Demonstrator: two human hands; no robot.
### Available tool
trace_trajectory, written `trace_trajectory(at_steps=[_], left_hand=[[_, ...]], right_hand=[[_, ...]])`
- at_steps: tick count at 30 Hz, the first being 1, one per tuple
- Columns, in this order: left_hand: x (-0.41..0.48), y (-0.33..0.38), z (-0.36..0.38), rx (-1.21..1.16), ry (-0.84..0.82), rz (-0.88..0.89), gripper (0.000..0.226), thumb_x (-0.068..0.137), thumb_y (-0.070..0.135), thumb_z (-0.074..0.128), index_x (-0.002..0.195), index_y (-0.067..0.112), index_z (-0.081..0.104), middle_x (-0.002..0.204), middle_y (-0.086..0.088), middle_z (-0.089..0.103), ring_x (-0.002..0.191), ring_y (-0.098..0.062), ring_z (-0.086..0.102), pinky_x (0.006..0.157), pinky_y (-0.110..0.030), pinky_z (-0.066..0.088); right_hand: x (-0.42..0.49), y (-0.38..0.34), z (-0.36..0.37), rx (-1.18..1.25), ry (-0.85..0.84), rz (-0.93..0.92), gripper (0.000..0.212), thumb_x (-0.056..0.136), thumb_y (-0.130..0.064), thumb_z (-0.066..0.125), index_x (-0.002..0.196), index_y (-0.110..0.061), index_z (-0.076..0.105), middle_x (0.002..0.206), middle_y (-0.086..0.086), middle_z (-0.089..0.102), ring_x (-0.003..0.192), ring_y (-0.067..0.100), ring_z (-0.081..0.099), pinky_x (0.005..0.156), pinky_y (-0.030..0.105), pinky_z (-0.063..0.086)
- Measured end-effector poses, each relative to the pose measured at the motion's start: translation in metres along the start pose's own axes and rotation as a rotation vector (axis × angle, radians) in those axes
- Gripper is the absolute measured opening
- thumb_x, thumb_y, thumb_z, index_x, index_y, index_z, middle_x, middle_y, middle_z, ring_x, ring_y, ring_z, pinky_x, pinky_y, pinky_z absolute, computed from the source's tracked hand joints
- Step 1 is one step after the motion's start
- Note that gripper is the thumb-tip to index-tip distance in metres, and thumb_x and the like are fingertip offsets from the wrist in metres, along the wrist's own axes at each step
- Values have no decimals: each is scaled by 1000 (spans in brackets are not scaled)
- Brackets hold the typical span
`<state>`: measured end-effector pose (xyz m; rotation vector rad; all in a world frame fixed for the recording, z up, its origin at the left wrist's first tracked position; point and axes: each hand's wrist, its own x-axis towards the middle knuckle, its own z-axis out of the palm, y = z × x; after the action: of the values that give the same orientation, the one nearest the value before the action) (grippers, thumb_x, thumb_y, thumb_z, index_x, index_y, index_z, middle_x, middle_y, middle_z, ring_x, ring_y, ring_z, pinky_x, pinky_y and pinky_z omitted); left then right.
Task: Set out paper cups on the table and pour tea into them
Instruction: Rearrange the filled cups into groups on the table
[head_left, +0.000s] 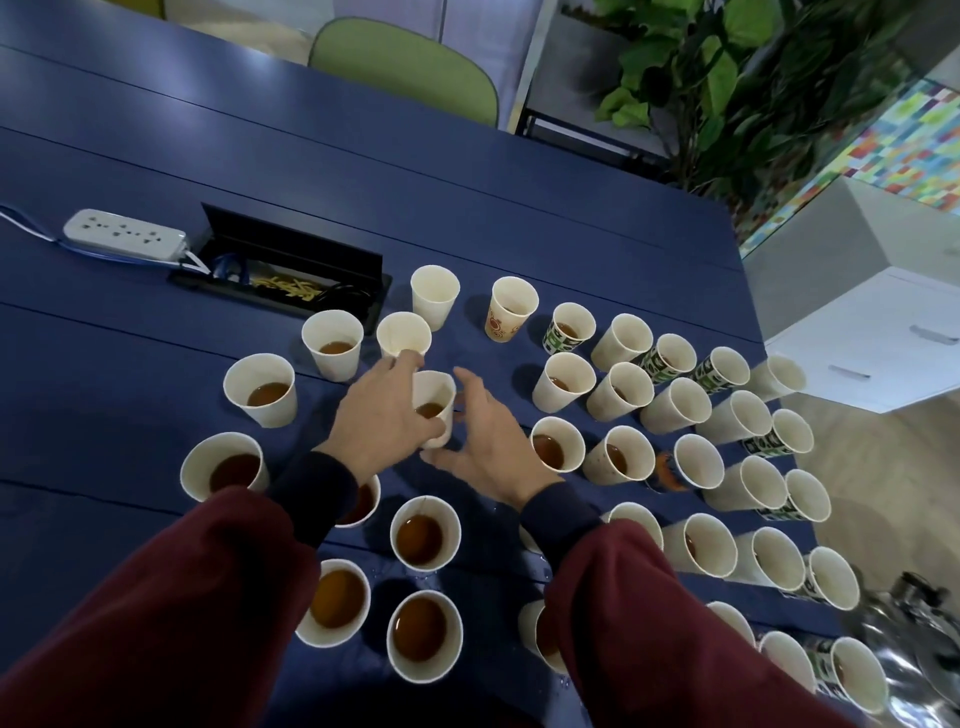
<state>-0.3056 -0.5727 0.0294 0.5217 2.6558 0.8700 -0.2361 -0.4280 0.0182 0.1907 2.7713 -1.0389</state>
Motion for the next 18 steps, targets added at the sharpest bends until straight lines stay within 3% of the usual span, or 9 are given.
trace_trajectory(at_steps=[4, 7, 10, 15, 18], left_hand=[[9, 11, 1, -100, -23, 10, 78, 70, 40, 83, 136, 19, 45, 129, -3, 57, 116, -26, 56, 94, -41, 48], [17, 11, 0, -246, -91, 8, 71, 77, 39, 80, 137, 22, 45, 119, 2, 62, 110, -20, 61, 94, -38, 50], [26, 11, -5, -369, -103, -13, 59, 87, 33, 73, 138, 19, 46, 111, 3, 65, 100, -16, 65, 95, -37, 52], [52, -14, -30, -72, 135, 1, 48, 83, 21, 71, 127, 14, 56, 120, -11, 60, 109, -32, 57, 96, -46, 46], [64, -36, -51, 152, 178, -44, 64, 75, 23, 76, 133, 13, 54, 129, -16, 52, 120, -37, 45, 97, -51, 44]], right_hand=[[14, 3, -5, -33, 128, -17, 98, 74, -36, 85, 151, -17, 28, 134, 10, 59, 121, 29, 57, 98, 44, 48], [23, 11, -12, -80, 97, -41, 87, 75, -36, 84, 145, -18, 36, 137, 9, 55, 122, 27, 55, 97, 39, 47], [36, 20, -18, -131, 99, -23, 70, 77, -33, 81, 134, -16, 45, 124, 10, 57, 109, 30, 58, 86, 36, 46], [64, 32, -32, -220, 147, 97, 63, 80, -35, 77, 129, -12, 44, 120, 15, 55, 107, 35, 57, 84, 38, 45], [77, 37, -36, -250, 155, 196, 73, 82, -37, 77, 138, -10, 38, 124, 20, 53, 108, 40, 59, 91, 45, 50]])
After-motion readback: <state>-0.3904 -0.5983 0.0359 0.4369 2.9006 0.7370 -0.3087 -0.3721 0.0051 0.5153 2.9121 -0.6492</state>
